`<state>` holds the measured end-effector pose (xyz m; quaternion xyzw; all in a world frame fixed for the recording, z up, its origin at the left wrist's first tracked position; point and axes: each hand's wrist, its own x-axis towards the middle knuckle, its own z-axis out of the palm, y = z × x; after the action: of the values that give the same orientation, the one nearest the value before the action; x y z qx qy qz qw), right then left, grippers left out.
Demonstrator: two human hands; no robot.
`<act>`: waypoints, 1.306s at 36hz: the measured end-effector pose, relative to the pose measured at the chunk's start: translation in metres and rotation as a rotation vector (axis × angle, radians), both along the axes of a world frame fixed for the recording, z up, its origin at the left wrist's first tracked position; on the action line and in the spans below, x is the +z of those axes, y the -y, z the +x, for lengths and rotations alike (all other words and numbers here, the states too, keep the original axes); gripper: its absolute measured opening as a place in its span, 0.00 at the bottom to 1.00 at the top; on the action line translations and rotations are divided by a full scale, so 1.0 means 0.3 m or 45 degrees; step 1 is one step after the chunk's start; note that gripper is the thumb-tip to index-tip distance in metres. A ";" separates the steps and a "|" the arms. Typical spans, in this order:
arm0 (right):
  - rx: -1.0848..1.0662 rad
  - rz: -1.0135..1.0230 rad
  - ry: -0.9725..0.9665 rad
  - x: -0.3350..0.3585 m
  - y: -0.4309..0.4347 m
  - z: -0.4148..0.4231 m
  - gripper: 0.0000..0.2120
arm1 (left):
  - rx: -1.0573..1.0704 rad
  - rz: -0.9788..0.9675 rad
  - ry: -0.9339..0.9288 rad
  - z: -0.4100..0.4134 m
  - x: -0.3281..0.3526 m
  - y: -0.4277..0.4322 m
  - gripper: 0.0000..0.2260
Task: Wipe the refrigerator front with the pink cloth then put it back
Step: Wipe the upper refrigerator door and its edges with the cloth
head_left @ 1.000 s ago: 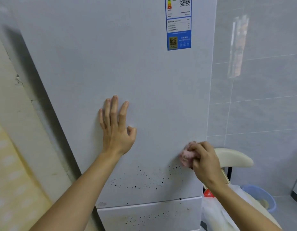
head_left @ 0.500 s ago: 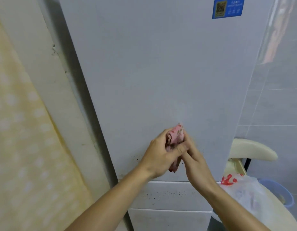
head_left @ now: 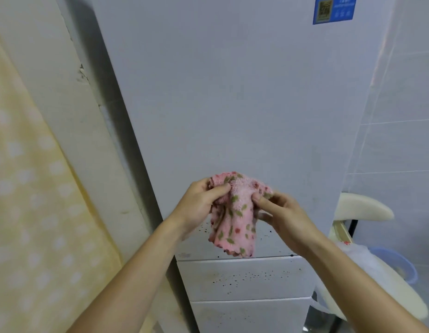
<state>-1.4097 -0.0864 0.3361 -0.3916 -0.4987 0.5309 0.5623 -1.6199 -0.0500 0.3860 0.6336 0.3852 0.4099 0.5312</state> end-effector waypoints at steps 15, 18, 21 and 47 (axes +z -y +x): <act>-0.599 0.126 0.211 0.104 0.060 -0.071 0.12 | 0.428 0.354 -0.244 0.031 0.013 0.013 0.10; -0.463 0.204 0.189 0.133 0.076 -0.120 0.08 | 0.136 0.194 -0.077 0.086 0.001 0.057 0.20; -0.244 0.173 0.278 0.134 0.084 -0.142 0.15 | -0.211 -0.201 0.139 0.117 -0.005 0.073 0.30; -0.629 0.058 0.237 0.152 -0.021 -0.018 0.04 | 0.194 0.107 -0.019 0.045 0.054 -0.032 0.06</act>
<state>-1.4152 -0.0802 0.3816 -0.5360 -0.4492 0.3277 0.6352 -1.6064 -0.0404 0.4022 0.6273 0.4186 0.4603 0.4684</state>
